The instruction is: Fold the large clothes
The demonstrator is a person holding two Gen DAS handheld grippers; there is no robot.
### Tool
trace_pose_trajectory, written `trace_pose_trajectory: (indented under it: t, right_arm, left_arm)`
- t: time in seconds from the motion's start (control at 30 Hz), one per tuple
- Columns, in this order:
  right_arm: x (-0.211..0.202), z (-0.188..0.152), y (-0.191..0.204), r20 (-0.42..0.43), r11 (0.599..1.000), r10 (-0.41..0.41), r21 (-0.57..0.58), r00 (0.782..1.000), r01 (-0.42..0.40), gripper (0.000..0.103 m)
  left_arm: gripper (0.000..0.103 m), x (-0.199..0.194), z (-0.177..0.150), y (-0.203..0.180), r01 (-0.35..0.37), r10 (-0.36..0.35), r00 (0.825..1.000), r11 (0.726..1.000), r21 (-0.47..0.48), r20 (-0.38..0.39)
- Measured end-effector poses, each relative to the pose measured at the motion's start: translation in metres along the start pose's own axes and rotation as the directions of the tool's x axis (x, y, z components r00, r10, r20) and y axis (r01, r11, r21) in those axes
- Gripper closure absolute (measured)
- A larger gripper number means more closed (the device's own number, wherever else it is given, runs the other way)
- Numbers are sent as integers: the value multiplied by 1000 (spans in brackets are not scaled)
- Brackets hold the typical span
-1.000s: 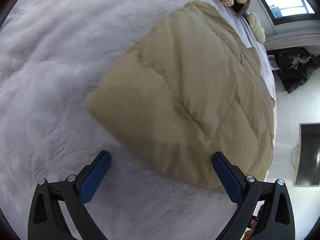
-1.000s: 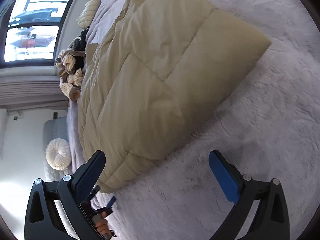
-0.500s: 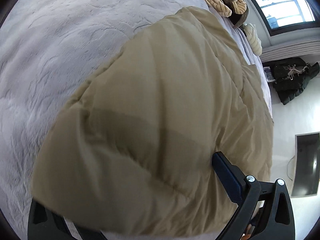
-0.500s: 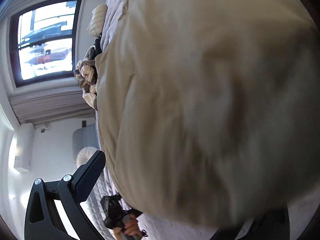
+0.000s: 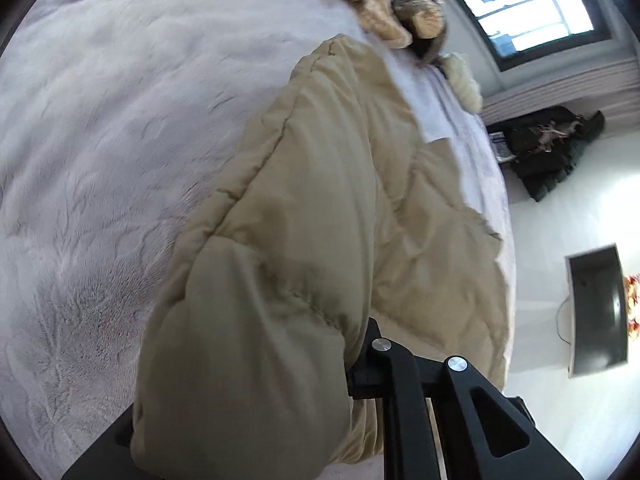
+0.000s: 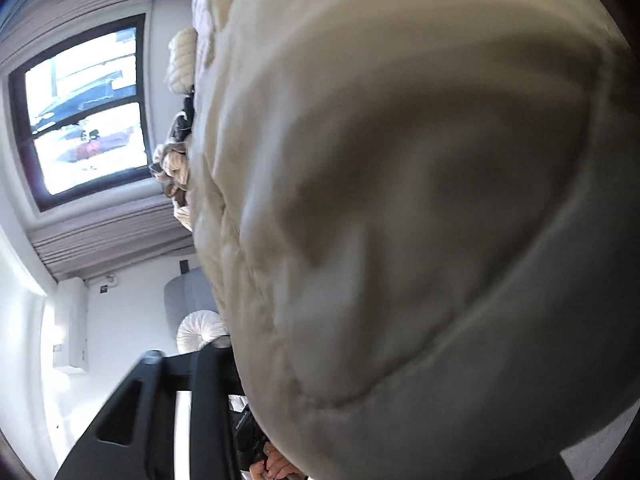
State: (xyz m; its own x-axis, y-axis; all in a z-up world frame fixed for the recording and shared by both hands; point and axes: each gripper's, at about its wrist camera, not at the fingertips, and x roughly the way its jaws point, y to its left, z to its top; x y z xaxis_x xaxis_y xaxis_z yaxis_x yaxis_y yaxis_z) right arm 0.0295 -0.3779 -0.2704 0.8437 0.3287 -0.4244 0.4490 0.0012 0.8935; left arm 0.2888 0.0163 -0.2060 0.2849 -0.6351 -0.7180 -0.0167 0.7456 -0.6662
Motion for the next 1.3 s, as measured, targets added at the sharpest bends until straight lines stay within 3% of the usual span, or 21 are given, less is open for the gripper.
trace_pose_trajectory:
  t: [0.13,0.4,0.73,0.9,1.0,1.07,1.13,1.3]
  right_arm:
    - [-8,-9,10,3,998,52,-37,999,-52,78]
    - [-33,-47,14,-17,996,61,-65,998,-62,79]
    - [-72,-107,-28,-70,999,33,-34,997,-36,79]
    - [-58,-101,-39,-91,999,-34,-18,995,32,77]
    - [-48,-98,-41,-100,996,-87,-16,991,86,69]
    - [-45,-97,-37,-99,993,-117,-14,988,116,60]
    - [-43,-98,-31,-103,990,-139,-9,985,138,57]
    - [-43,-110,-11,-94,977,-213,-1,973,214,41]
  left_arm:
    - [87,-30,-1,-9,54,-54,998,998,45,16]
    - [87,-70,-22,-18,89,-87,996,993,79,-30]
    - [87,-114,-98,30,53,-48,987,998,27,-156]
    - [86,-106,-125,50,-4,13,976,999,41,-219]
    - [81,-102,-129,54,-41,50,973,998,43,-226]
    - [70,-102,-130,51,-88,101,968,994,66,-230]
    - [48,-105,-131,49,-162,181,956,982,98,-230]
    - [46,-114,-126,45,-214,242,938,968,133,-250]
